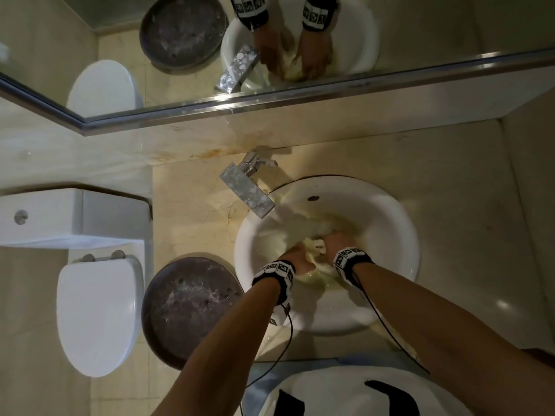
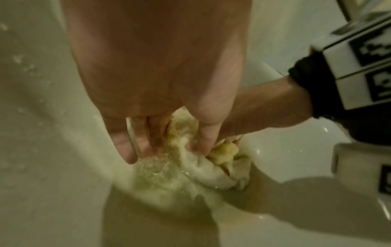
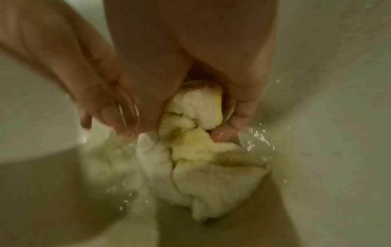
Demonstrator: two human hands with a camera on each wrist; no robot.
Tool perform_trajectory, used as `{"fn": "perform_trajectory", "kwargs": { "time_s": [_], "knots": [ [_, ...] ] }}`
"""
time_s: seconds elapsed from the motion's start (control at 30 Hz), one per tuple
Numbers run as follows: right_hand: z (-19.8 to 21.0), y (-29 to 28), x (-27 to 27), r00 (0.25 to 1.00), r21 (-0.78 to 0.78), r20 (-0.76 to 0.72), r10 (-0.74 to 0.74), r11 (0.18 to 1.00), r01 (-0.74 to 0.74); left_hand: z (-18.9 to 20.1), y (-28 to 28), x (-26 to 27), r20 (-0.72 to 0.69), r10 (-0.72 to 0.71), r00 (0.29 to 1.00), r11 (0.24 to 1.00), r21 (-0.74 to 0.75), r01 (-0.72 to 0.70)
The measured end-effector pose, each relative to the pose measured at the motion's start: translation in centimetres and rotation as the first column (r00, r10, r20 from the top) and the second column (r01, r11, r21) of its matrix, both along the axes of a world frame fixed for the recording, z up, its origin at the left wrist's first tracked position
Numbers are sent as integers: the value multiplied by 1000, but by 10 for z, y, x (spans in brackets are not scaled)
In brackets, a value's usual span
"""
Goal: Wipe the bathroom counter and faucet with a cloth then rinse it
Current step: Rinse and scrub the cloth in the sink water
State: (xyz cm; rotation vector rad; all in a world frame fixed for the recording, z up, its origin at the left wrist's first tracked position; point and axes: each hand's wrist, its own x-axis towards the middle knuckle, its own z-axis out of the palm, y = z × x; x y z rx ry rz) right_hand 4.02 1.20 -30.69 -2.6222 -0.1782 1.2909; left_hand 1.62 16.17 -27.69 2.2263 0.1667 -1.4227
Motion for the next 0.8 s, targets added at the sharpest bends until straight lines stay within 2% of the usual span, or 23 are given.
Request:
{"fn": "perform_trajectory", "kwargs": {
  "time_s": [0.1,0.17,0.23,0.27,0.33,0.4,0.47,0.5,0.57,0.67,0.8],
  "knots": [
    [10,-1,5,987,185,-95,-126,972,142,-12,-4,-3,-53,211,976,977,-30,-213],
    [15,-7,11,956,278,-155,-248,918,283,-20,-4,-4,-67,401,914,914,-42,-404],
    [17,-18,17,911,275,-187,-368,870,408,-27,-2,-5,-85,506,858,858,-50,-511],
    [16,-25,20,903,240,-161,-399,871,428,-28,-1,-4,-99,532,841,841,-51,-538],
    [14,-38,21,945,114,-42,-325,938,328,-30,2,-2,-104,549,829,832,-21,-554],
    [14,-44,15,983,1,87,-160,987,161,-25,3,2,-49,527,849,850,45,-525],
    [12,-40,6,974,-23,224,8,1000,-3,-9,4,4,16,459,888,884,94,-458],
    [9,-36,2,963,-27,256,85,996,-81,-2,4,4,54,412,910,906,86,-415],
    [8,-26,-4,966,-2,198,167,985,-170,5,0,1,172,277,945,957,41,-288],
    [3,-16,-13,999,75,-6,42,996,-41,4,-15,-2,225,59,972,998,18,-65],
    [6,-11,-15,1000,79,-20,-5,997,7,1,-29,-7,222,-15,975,993,118,-12]
  ]
}}
